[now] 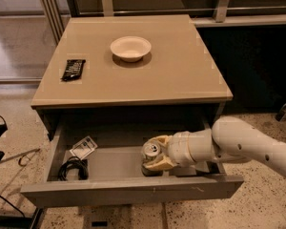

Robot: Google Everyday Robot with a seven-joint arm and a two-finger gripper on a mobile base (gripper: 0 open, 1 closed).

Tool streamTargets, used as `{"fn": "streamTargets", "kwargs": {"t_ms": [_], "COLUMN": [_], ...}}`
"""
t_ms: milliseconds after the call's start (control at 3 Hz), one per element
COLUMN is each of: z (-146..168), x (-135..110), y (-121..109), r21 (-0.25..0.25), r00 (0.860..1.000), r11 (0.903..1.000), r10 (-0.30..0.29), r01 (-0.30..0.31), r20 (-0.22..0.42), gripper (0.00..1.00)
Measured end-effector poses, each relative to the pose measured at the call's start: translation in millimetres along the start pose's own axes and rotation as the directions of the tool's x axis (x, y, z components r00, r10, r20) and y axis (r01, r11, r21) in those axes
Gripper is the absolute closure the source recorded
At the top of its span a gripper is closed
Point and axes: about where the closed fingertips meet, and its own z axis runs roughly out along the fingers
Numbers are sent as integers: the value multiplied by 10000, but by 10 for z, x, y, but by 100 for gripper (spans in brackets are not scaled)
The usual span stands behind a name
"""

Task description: Place 7up can into top drawer

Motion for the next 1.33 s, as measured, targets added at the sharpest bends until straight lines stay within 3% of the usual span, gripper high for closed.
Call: {"fn": "streamTargets", "kwargs": {"t_ms": [333, 667, 1333], "z": [20, 76, 39], "x": [-8, -108, -235], "y": [-27, -211, -326], "r21": [-10, 23, -43], "r00": [10000, 9993, 9997], "r11": [10000, 9995, 10000], "r10": [-43, -325, 31], "r01": [43, 325, -32], "r20": [-30, -199, -240], "gripper": [100, 100, 100]}}
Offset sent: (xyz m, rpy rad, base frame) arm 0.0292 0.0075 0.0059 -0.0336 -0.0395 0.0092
